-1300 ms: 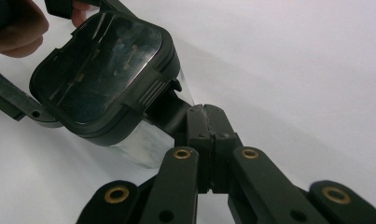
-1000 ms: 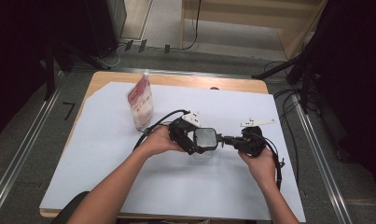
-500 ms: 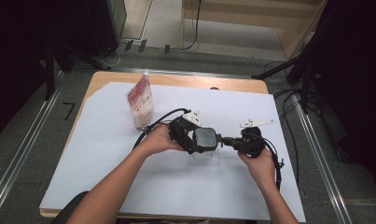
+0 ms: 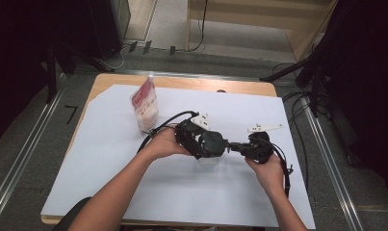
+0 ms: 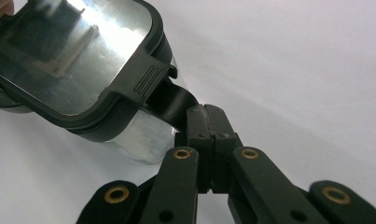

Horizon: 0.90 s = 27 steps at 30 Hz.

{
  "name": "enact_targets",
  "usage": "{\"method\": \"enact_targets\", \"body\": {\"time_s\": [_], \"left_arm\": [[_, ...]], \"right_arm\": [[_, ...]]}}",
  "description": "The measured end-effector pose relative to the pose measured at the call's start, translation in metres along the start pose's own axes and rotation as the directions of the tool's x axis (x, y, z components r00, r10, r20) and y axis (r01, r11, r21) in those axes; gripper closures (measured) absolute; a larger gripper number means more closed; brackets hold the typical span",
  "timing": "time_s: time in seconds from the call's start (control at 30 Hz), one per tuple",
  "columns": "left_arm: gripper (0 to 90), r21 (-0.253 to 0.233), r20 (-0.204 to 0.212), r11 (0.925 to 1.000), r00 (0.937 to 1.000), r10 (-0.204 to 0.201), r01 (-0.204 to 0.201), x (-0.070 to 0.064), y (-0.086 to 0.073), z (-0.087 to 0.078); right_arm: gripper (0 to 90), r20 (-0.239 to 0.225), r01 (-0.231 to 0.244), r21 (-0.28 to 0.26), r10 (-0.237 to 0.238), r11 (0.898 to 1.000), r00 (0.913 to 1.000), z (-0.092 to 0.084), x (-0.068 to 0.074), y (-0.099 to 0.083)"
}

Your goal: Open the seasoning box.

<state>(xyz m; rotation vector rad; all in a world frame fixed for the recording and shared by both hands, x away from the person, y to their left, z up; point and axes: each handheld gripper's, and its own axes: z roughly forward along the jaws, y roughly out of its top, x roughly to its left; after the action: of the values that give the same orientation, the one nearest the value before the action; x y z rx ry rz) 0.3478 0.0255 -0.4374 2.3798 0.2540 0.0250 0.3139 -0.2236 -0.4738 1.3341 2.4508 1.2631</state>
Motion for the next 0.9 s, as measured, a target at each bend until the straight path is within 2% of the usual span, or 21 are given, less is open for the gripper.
{"method": "enact_targets", "body": {"time_s": [0.17, 0.3, 0.47, 0.9], "left_arm": [[17.3, 0.009, -0.006, 0.9999, 1.0000, -0.008, 0.008, -0.002, 0.004, -0.001], [18.7, -0.021, 0.004, 0.9995, 0.9997, -0.022, 0.023, -0.003, 0.009, -0.005], [18.8, -0.005, -0.002, 0.9998, 0.9998, -0.018, 0.018, -0.004, 0.015, -0.007], [19.1, 0.014, -0.010, 0.9972, 0.9972, -0.074, 0.074, -0.005, 0.020, -0.007]], "right_arm": [[90.0, 0.001, -0.002, 0.001, 0.002, 1.000, 1.0000, 0.000, 0.000, 0.000], [90.0, -0.003, -0.001, 0.001, 0.001, 1.000, 1.0000, 0.000, 0.001, 0.000], [90.0, -0.006, -0.005, 0.004, 0.005, 1.000, 1.0000, 0.000, 0.002, -0.001], [90.0, -0.007, -0.008, 0.008, 0.008, 1.000, 0.9999, 0.001, 0.002, -0.002]]}}
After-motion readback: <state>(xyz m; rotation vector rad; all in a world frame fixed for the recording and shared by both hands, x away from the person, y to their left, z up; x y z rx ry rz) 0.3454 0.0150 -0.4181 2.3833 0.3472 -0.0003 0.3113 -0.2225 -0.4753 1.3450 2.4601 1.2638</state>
